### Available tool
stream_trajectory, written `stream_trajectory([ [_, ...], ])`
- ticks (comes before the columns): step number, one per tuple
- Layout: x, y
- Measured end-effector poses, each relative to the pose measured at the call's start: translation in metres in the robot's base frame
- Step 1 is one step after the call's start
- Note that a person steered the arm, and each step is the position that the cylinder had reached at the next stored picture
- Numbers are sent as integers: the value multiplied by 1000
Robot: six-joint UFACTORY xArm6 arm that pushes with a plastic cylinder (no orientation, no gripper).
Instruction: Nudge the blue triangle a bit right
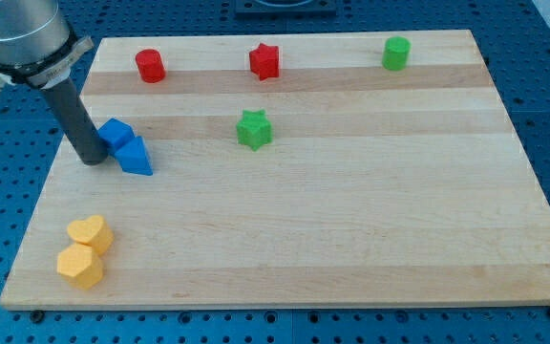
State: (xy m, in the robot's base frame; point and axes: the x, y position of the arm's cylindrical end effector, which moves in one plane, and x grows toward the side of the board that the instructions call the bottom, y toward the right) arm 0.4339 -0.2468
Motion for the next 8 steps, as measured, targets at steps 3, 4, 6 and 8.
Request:
stream_trajectory([
  [3, -9, -14],
  [4, 27, -18],
  [6, 31, 39],
  [8, 32, 76],
])
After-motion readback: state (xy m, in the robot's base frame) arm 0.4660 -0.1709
